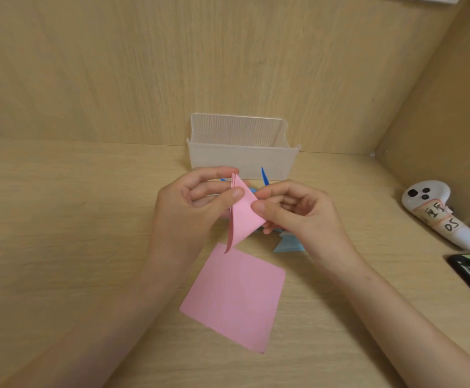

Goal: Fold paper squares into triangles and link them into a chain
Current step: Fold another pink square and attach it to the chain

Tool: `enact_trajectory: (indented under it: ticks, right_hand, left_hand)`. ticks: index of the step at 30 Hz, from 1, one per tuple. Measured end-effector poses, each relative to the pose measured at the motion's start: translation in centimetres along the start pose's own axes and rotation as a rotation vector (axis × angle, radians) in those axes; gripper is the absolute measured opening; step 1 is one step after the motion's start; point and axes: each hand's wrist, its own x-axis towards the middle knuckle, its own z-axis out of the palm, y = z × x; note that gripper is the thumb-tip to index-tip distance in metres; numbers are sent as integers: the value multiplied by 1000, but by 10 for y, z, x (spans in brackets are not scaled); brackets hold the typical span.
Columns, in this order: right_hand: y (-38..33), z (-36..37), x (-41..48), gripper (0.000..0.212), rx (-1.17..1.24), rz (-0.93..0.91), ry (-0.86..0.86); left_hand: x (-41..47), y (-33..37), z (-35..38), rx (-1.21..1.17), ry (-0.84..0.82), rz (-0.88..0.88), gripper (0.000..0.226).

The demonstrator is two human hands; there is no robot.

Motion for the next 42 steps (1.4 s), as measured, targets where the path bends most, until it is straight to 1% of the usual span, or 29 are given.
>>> enact_trajectory:
  ticks: [3,6,11,16,22,27,33,36,39,42]
  right_hand:
    - [0,-1,0,2,-34,23,18]
    - [0,-1,0,8,-55,30,19]
    - [0,-1,0,5,-71,30,10]
    - [0,-1,0,6,-85,19,10]
    - [1,-1,-1,11,-130,-11,-5]
    - [0,-1,-1,9,-133,-5,17]
    - [0,0,-2,4,-61,45,19]
    - [0,0,-1,13,16,90,-4]
    - [2,1,-1,8,61,130,-34]
    - [5,1,0,11,110,148,1]
  left_hand:
    - [-1,0,1,-8,-11,1,23]
    - [-1,0,2,-6,-14,2,22]
    - [-2,1,2,-8,-17,-6,22]
    - [-2,3,3,-28,6,-19,14]
    - [-2,2,2,-20,20,-36,11]
    - [-4,2,3,-35,36,-21,13]
    - [-6,3,4,-88,73,-15,8]
    - [-5,4,4,-133,114,-23,6]
    - [-5,5,4,-174,143,-37,5]
    - [-7,4,5,-192,151,-53,5]
